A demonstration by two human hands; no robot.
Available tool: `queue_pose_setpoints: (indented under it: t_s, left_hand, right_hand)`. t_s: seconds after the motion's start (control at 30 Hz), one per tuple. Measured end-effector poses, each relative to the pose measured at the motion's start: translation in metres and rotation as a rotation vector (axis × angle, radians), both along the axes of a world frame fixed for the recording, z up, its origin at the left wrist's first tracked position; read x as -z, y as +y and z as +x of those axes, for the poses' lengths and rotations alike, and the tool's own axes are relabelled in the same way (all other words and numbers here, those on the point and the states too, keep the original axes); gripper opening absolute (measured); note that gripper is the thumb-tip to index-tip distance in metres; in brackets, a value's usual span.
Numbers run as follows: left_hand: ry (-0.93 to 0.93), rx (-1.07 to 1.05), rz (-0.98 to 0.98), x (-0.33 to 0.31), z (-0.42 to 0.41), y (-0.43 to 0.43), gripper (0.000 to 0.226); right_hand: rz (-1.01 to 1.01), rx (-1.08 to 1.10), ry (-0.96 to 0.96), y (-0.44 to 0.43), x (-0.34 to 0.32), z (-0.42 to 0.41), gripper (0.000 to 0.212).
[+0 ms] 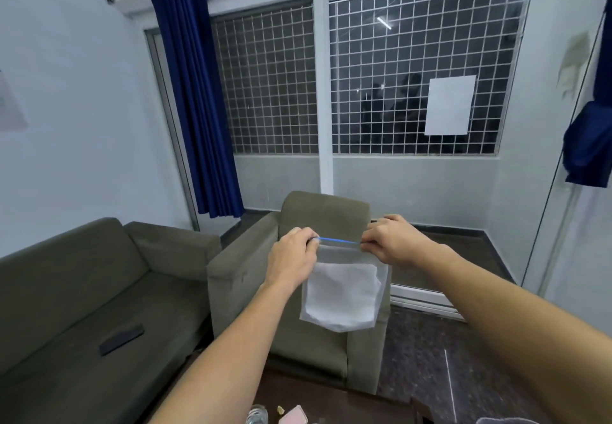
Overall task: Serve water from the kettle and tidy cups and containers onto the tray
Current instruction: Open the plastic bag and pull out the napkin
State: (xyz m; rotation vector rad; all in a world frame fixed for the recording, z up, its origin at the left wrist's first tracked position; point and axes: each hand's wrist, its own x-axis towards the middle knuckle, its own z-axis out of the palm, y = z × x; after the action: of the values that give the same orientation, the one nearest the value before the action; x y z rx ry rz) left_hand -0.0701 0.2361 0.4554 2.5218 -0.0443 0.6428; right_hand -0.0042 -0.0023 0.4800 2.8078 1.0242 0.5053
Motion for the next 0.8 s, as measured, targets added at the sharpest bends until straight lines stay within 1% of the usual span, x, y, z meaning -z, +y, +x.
queue_pose_setpoints:
  t_s: [0.3, 0.43, 0.5, 0.6, 0.67, 0.73, 0.8]
  left_hand:
    - [0.001, -0.049, 0.001, -0.006, 0.010, 0.008, 0.018]
    - [0.002, -0.072, 0.012, -0.005, 0.006, 0.018, 0.018]
    - [0.023, -0.096, 0.015, -0.006, 0.003, 0.027, 0.018]
    - [0.125, -0.069, 0.000, -0.007, -0.002, 0.043, 0.017]
    - [0.216, -0.032, -0.016, -0.009, -0.003, 0.052, 0.015]
    - [0.297, -0.008, 0.019, -0.010, -0.002, 0.063, 0.014]
    - [0.342, 0.033, 0.031, -0.010, 0.001, 0.070, 0.024]
  right_hand:
    - [0.029, -0.015, -0.027, -0.027, -0.016, 0.015, 0.025]
    - [0.038, -0.024, -0.031, -0.024, -0.017, 0.021, 0.023]
    - [0.031, -0.015, -0.004, -0.020, -0.017, 0.025, 0.023]
    - [0.011, -0.028, 0.032, -0.009, -0.016, 0.031, 0.021]
    - [-0.013, -0.055, 0.024, 0.002, -0.020, 0.034, 0.021]
    - [-0.046, -0.091, -0.009, 0.016, -0.026, 0.036, 0.021]
    - [-0.079, -0.120, -0.046, 0.032, -0.030, 0.038, 0.022]
